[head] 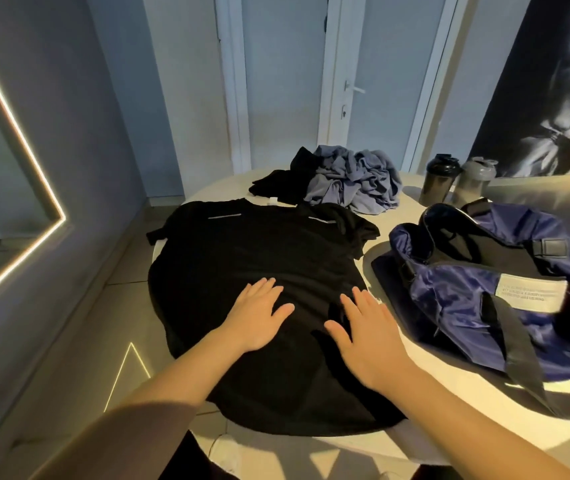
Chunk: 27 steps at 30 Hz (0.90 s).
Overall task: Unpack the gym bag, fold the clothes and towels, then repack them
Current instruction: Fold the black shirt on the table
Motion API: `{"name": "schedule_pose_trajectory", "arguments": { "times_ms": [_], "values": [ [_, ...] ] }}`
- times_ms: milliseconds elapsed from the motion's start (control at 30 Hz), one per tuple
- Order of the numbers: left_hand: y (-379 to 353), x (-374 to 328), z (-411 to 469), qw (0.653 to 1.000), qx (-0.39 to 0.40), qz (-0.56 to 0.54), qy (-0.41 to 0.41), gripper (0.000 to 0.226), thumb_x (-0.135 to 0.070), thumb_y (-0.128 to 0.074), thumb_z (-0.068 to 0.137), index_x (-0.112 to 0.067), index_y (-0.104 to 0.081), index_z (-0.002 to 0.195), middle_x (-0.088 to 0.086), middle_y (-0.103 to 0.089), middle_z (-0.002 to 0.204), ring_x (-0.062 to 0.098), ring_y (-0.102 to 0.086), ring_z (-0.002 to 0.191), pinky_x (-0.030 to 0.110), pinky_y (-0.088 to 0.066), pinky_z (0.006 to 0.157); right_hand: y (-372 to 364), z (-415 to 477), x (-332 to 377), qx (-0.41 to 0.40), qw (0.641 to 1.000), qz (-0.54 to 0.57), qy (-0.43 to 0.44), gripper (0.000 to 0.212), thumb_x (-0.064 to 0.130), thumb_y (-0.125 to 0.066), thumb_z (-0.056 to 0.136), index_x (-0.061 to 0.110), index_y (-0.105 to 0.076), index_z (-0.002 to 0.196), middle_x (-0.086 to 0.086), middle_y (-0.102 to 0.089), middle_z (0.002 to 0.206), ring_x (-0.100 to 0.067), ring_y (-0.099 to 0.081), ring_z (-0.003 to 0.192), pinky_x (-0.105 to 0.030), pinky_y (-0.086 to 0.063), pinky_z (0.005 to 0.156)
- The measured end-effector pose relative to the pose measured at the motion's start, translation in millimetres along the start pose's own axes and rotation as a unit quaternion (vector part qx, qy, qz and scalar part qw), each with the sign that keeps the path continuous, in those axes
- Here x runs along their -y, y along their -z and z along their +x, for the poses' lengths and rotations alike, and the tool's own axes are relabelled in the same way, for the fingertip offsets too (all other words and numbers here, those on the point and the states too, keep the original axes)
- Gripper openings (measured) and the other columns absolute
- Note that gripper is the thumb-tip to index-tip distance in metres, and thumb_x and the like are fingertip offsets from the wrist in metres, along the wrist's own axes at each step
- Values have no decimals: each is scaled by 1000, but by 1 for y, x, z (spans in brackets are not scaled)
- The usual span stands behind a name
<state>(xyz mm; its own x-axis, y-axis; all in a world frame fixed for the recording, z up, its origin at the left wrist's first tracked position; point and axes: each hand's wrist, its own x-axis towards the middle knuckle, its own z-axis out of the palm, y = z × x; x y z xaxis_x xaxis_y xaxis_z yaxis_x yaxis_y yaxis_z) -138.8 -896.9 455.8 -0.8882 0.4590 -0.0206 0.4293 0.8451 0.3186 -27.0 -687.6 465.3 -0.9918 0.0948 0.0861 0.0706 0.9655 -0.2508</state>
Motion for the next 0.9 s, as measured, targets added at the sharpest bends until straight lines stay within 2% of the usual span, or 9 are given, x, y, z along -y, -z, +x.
{"name": "schedule_pose_trajectory", "arguments": {
  "times_ms": [133,233,300,367,467,533,667,800,900],
  "values": [
    [2,9,-25,998,-57,20,-1,55,-51,-42,105,-23,-44,152,-1,-33,163,14,-20,153,39,-8,128,0,-12,13,110,992,-52,23,87,74,-7,91,24,-14,161,-4,-4,170,-24,2,156,-47,-2,127],
    [7,29,-51,989,-147,-14,-3,47,-45,-51,102,-26,-52,146,-6,-36,160,12,-23,152,39,-12,127,6,-1,39,89,995,-23,42,71,62,-31,102,22,-22,160,-4,-14,168,-25,-7,156,-46,-7,127],
    [13,48,-69,956,-273,-93,46,44,-39,-57,101,-25,-54,143,-8,-40,156,13,-29,148,40,-22,124,11,9,69,66,994,4,82,66,55,-43,101,20,-32,156,-3,-29,164,-24,-20,153,-43,-15,125],
    [13,77,-85,898,-357,-202,157,44,-36,-58,100,-23,-51,142,-6,-44,148,14,-35,141,38,-31,118,10,17,103,72,989,41,121,62,48,-51,100,17,-40,152,-4,-40,157,-24,-32,147,-39,-25,121],
    [8,108,-94,781,-308,-458,291,46,-47,-52,100,-24,-44,139,-5,-51,130,13,-52,121,33,-45,103,-5,34,150,91,976,114,160,55,37,-57,100,15,-46,149,-4,-46,152,-23,-36,144,-37,-31,119],
    [-4,127,-89,728,-257,-545,327,47,-47,-46,104,-18,-43,141,-5,-54,121,12,-52,109,29,-41,95,-17,46,174,98,966,145,191,51,31,-57,100,18,-48,149,-1,-44,155,-20,-32,148,-37,-27,122],
    [-33,164,-81,702,-193,-608,316,63,-63,-44,98,-22,-47,145,-5,-54,134,20,-45,132,40,-30,105,-43,58,199,116,958,137,224,45,28,-52,103,27,-48,148,6,-36,160,-13,-17,153,-43,-18,126],
    [-36,174,-76,668,-150,-673,278,44,-58,-46,100,-29,-62,129,-7,-63,129,10,-51,118,38,-27,110,-57,59,195,138,958,120,221,44,29,-51,104,30,-49,148,12,-34,160,-7,-15,152,-43,-16,126],
    [-37,184,-75,660,-134,-685,278,44,-55,-56,96,-24,-66,126,-1,-70,125,20,-58,122,45,-34,117,-58,60,188,149,953,142,221,45,28,-52,104,32,-47,148,16,-31,161,-3,-11,152,-38,-10,127]
  ]
}}
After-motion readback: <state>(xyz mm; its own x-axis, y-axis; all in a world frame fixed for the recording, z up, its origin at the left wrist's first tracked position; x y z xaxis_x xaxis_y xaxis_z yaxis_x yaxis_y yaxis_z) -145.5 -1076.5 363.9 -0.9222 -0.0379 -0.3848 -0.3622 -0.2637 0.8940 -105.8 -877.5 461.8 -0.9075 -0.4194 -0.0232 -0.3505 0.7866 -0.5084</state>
